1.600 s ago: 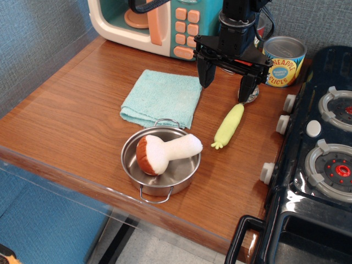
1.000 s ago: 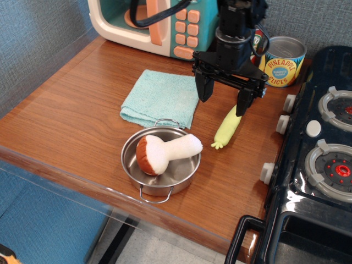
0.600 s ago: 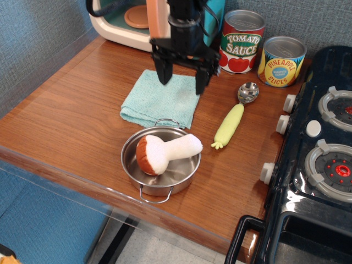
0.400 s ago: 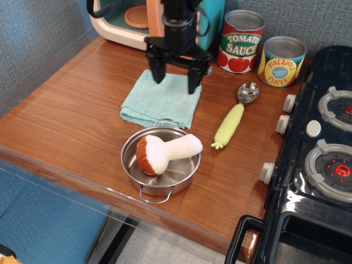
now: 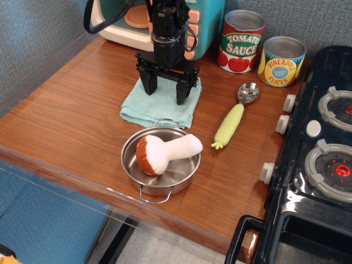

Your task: Move the blue cloth closer to the table edge and microwave.

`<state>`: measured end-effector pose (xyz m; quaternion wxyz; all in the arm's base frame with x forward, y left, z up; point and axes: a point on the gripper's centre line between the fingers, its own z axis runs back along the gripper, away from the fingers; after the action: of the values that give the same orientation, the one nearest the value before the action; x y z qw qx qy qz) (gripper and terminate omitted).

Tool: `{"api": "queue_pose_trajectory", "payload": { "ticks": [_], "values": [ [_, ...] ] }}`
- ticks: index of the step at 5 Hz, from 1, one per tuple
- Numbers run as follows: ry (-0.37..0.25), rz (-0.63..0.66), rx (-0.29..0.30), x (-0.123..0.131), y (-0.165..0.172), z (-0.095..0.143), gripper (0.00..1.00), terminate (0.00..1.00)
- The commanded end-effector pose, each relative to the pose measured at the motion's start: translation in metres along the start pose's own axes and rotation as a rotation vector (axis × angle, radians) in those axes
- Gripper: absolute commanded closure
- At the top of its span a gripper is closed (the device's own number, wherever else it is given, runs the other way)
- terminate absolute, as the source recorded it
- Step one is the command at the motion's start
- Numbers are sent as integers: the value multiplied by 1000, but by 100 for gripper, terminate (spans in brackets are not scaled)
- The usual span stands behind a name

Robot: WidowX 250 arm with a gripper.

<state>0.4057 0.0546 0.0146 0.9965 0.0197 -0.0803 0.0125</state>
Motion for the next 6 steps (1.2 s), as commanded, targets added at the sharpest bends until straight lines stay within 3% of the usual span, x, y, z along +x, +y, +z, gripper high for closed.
{"api": "queue_pose_trajectory", "payload": {
  "ticks": [1,4,6],
  "values": [
    [-30,-60,11,15,24,-6,0,0],
    [-109,-21,45,1,98,31,0,0],
    [-135,-54,69,7,125,41,0,0]
  ]
}}
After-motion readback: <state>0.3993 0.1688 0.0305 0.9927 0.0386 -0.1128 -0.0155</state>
